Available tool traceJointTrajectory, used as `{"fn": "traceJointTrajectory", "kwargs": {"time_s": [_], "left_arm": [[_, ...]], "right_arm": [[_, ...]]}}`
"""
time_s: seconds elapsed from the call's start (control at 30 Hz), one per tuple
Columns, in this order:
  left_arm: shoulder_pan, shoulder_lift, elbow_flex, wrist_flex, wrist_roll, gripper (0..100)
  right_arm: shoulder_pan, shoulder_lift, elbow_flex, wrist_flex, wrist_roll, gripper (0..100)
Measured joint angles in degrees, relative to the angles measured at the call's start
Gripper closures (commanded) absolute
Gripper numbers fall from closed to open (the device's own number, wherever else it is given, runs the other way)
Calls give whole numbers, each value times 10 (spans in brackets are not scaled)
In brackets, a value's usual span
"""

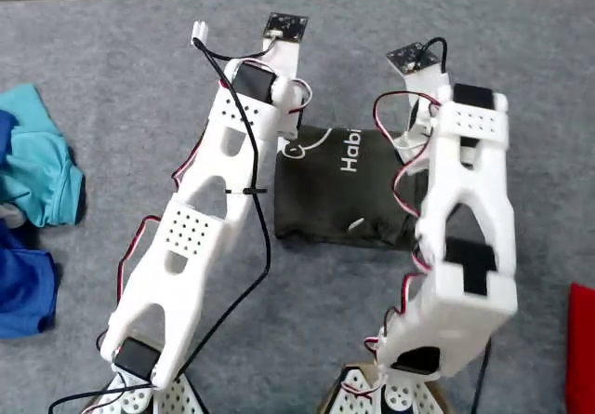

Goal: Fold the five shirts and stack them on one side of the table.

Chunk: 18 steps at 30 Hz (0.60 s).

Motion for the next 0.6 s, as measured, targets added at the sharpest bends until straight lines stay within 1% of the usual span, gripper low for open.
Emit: {"fn": "traceJointTrajectory", "kwargs": {"time_s": [0.1, 0.2, 0.3, 0.47, 0.6], "left_arm": [[5, 21, 20, -32, -1, 974], [5, 47, 47, -71, -1, 974], [6, 71, 61, -94, -1, 975], [7, 74, 61, -100, 0, 975], [1, 74, 62, -100, 1, 976]], "right_arm": [[-8, 79, -35, -28, -4, 824], [-8, 159, -99, -25, -5, 824], [-10, 225, -193, 24, -4, 822], [-10, 314, -348, 133, -4, 822], [-9, 337, -437, 207, -5, 821]]}}
